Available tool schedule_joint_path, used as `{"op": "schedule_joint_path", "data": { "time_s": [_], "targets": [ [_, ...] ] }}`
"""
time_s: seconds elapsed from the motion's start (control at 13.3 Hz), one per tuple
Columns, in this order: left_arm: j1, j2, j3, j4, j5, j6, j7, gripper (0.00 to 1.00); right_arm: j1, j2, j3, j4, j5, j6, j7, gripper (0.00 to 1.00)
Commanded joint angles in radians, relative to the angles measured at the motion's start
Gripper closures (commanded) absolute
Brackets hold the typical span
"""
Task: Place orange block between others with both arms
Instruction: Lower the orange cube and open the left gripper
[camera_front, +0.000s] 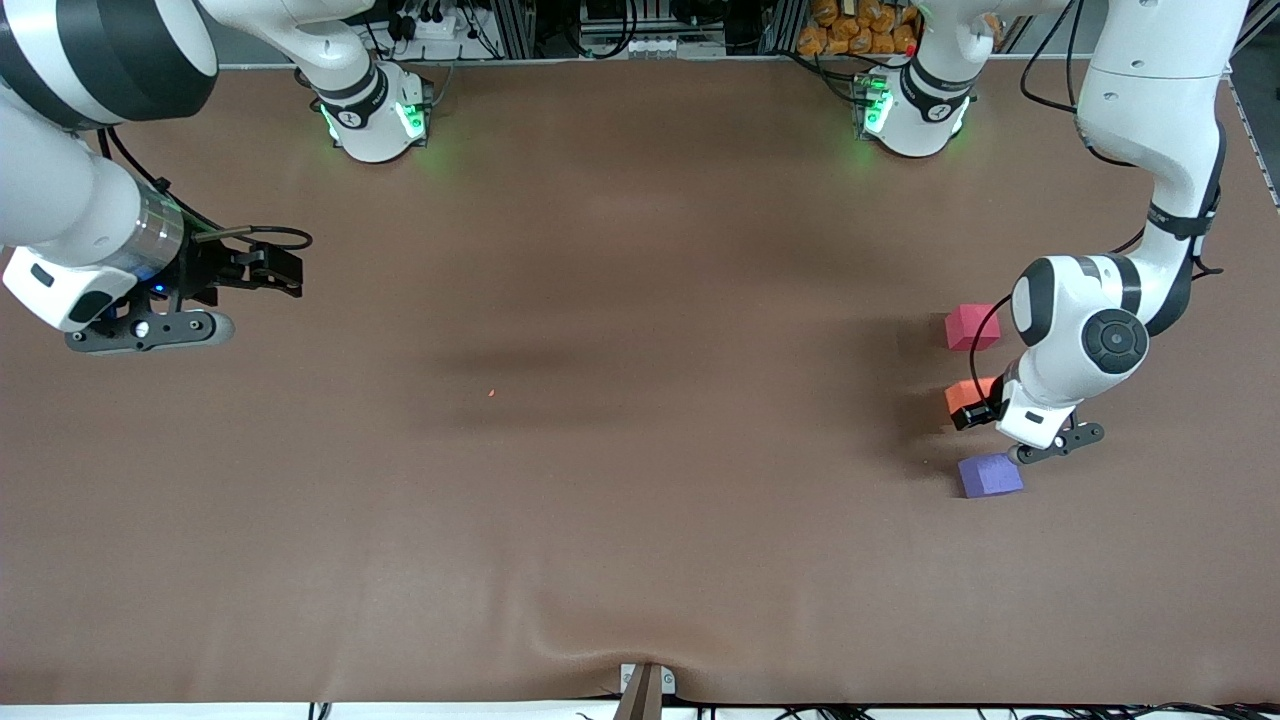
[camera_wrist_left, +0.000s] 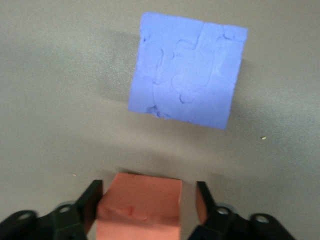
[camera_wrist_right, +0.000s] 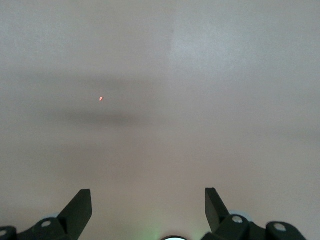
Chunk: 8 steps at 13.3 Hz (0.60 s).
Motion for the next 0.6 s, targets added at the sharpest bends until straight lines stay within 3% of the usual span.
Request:
{"op": "schedule_joint_path", "data": {
  "time_s": [0.0,0.22,0.53],
  "targets": [
    [-0.002,-0.031,-0.006,-0.004,-0.007,0.000,0.022,0.00,0.003,-0.007,-0.002,-0.009,0.008,-0.004,-0.007,0.00],
    [-0.001,-0.106,-0.032,-0.004,-0.004,-0.075,0.054,0.00,0.031,-0.005,0.000,-0.009,0.008,0.013,0.002,0.00],
    [0.007,-0.326,-0.057,-0.001,-0.008,-0.320,0.162,0.00,0.045,-0.007,0.000,-0.006,0.009,0.067,0.005,0.00]
  ]
}}
